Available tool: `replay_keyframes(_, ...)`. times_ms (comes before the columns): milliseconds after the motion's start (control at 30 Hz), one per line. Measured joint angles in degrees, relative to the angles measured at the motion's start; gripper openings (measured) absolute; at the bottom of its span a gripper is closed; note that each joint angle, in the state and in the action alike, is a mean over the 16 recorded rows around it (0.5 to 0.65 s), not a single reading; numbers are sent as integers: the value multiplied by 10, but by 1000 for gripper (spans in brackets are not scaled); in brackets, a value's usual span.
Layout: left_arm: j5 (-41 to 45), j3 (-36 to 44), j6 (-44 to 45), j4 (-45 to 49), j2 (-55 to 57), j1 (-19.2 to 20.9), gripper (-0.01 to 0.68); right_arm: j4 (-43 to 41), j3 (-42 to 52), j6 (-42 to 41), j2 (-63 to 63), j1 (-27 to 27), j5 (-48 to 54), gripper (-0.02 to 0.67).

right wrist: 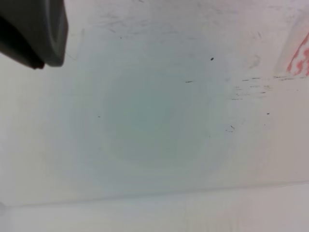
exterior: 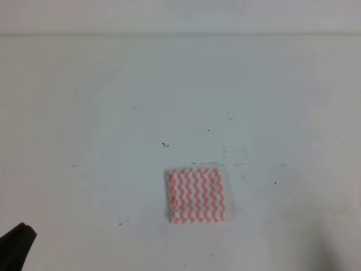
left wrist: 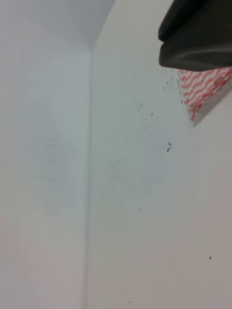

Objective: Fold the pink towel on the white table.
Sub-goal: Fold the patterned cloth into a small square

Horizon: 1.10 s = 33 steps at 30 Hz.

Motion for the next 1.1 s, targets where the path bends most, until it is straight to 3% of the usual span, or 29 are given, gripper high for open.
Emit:
replay_keyframes(433, 4, 0, -28, 37, 0, 2, -3, 0, 1, 1, 1, 0, -1, -18)
replay_keyframes(633, 14, 0, -184, 191, 0, 32, -3, 0, 1, 1, 1, 0, 0, -18)
replay_keyframes(900, 48, 0, -441, 454, -18, 111, -3, 0, 0, 1, 0, 0, 1, -18)
replay_keyframes(1100, 89, -1, -531, 549, -42, 172, -3, 0, 1, 1, -1, 0, -1, -18)
